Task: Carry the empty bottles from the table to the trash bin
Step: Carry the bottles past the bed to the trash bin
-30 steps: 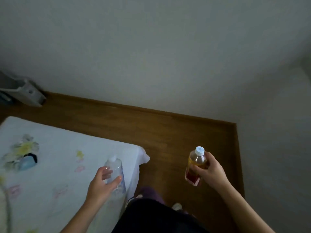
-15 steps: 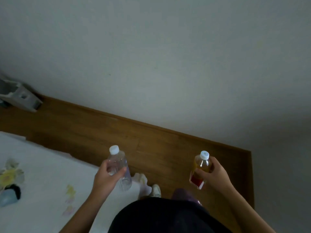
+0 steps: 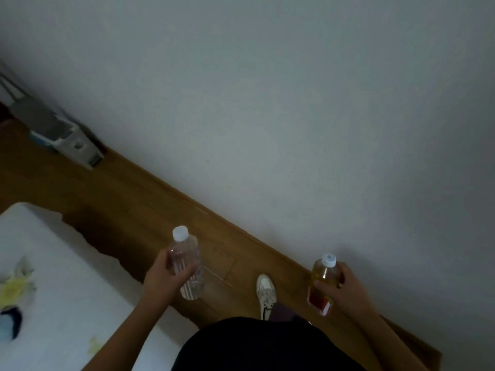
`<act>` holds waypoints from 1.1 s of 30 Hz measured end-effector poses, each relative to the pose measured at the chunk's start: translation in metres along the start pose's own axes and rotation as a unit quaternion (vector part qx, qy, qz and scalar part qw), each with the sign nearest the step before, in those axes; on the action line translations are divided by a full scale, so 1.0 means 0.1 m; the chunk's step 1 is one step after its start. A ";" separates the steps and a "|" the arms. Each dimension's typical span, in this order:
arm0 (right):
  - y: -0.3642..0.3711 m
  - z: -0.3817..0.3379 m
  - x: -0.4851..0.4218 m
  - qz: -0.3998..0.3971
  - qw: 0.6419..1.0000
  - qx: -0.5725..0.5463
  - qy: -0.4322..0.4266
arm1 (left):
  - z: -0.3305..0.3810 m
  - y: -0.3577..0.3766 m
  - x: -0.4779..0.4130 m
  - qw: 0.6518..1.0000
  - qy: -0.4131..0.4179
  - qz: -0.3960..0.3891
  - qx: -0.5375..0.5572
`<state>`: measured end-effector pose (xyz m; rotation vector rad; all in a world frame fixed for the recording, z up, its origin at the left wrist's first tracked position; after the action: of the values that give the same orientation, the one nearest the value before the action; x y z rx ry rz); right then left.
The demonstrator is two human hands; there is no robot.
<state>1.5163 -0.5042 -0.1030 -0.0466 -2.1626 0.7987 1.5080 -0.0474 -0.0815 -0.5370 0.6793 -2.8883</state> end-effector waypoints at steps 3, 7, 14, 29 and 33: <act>0.24 -0.86 -0.36 -0.057 0.997 0.023 -0.052 | -0.23 -0.22 -0.03 0.997 -0.050 0.061 0.007; 0.78 -2.07 -0.57 -0.141 0.978 0.080 -0.135 | -0.54 -0.66 0.20 0.974 -0.128 0.185 -0.016; 2.10 -3.78 -0.52 -0.261 0.918 0.174 -0.244 | -1.10 -1.39 0.66 0.907 -0.239 0.347 0.024; 3.80 -5.73 -1.00 -0.240 0.916 0.218 -0.238 | -1.52 -3.69 -1.13 0.905 -0.204 0.371 0.031; 4.11 -6.26 -1.25 -0.226 0.920 0.228 -0.224 | -1.45 -4.35 -1.89 0.906 -0.172 0.384 0.040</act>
<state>1.9500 0.1186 -0.1237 0.9232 -2.2018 1.0822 1.6127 0.4373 -0.0653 -0.5805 0.5470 -2.0107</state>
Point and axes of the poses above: each hand's wrist, its own x-axis away from the middle knuckle, its own y-axis out of the palm, z = x × y, the point moved 10 cm from there along -x, towards the middle knuckle, and after that the axes turned 13 degrees about y, right-handed, at the moved point
